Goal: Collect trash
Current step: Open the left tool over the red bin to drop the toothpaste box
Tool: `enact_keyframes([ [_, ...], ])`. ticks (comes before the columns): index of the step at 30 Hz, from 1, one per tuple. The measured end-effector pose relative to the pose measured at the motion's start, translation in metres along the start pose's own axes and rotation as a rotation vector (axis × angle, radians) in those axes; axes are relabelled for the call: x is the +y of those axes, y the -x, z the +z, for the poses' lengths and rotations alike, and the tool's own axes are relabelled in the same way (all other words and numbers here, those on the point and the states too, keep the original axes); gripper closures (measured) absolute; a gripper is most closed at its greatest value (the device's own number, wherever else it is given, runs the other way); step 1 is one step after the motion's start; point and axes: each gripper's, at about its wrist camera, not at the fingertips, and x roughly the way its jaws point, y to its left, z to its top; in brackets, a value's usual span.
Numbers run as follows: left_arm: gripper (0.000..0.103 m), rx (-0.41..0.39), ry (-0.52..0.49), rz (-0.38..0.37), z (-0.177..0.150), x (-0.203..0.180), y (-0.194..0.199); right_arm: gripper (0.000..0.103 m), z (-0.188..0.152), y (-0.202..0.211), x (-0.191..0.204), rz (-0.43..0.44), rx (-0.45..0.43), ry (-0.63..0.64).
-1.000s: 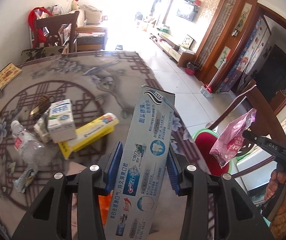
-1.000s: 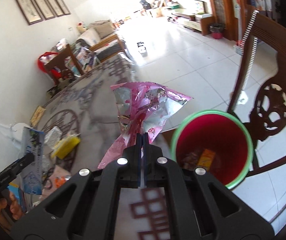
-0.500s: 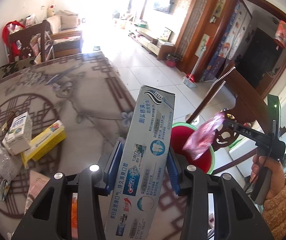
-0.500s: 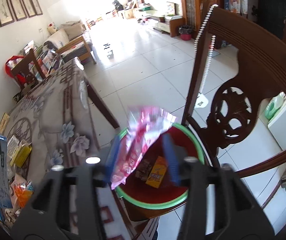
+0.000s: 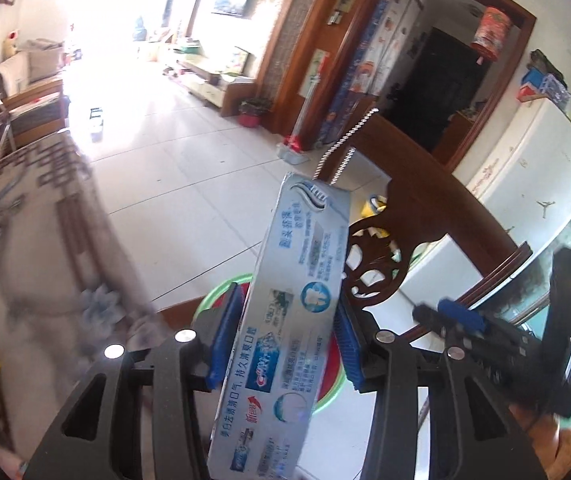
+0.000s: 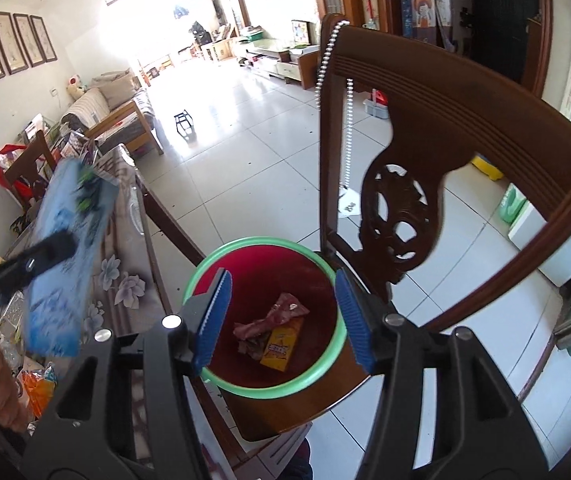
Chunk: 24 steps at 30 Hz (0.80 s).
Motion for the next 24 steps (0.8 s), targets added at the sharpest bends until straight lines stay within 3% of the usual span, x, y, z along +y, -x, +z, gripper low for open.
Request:
enact_keyframes([
  [1, 0.026, -0.001, -0.001, -0.003, 0.004, -0.003, -0.007, 0.050, -0.001, 0.003, -0.003, -0.008, -0.003, -0.004],
  [2, 0.023, -0.009, 0.001, -0.006, 0.006, -0.006, -0.010, 0.050, -0.002, 0.006, -0.006, -0.016, -0.007, -0.008],
  [6, 0.023, -0.023, 0.017, -0.036, 0.005, -0.009, -0.002, 0.050, -0.007, 0.016, -0.010, -0.037, -0.017, -0.019],
  [12, 0.023, -0.040, 0.054, 0.015, -0.019, 0.017, 0.044, 0.050, -0.009, 0.009, 0.015, 0.008, -0.005, 0.007],
  [18, 0.023, -0.099, 0.151, 0.190, -0.050, 0.085, 0.119, 0.050, -0.008, -0.010, 0.091, 0.120, 0.025, 0.119],
  [24, 0.023, -0.138, 0.335, 0.390, -0.092, 0.180, 0.193, 0.048, -0.019, -0.016, 0.181, 0.234, 0.048, 0.243],
])
